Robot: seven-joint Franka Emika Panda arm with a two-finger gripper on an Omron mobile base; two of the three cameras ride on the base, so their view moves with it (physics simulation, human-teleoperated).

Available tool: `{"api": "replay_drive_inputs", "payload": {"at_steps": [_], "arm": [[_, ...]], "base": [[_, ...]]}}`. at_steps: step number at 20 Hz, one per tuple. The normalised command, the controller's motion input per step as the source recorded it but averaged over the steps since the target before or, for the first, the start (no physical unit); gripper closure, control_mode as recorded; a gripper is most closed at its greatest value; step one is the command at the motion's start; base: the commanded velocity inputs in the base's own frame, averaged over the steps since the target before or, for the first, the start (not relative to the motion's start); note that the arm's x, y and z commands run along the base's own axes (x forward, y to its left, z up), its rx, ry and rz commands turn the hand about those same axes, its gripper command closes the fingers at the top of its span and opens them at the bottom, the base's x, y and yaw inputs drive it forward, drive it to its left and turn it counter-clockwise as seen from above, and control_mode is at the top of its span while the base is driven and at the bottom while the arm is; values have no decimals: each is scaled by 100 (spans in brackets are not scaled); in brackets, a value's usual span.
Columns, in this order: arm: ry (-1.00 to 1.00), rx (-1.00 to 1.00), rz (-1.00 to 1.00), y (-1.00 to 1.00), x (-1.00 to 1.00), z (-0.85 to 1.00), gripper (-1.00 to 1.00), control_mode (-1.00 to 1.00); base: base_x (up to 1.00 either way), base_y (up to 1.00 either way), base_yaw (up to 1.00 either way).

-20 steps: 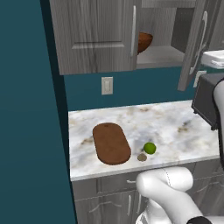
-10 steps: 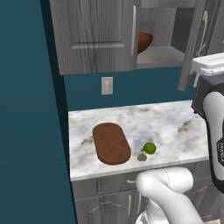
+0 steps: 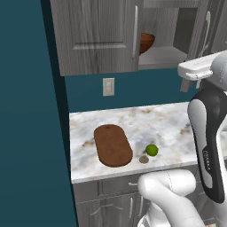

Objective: Open the cabinet. Place the bowl and condiment on the counter. Then place the lime and garlic on the cutting board.

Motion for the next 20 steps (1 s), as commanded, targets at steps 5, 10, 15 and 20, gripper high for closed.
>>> {"api": "replay_drive_inputs", "payload": {"at_steps": [5,10,15,20], "arm": [[15,-11,-1,30,12,-10,-100,-100],[6,-10,0,5,7,-28,-100,-100],[3,-10,-1,15,23,-17,-100,-100],[0,-9,-8,30,17,-2,-100,-100]], "base": [[0,0,0],[0,0,0],[0,0,0],[0,0,0]]}}
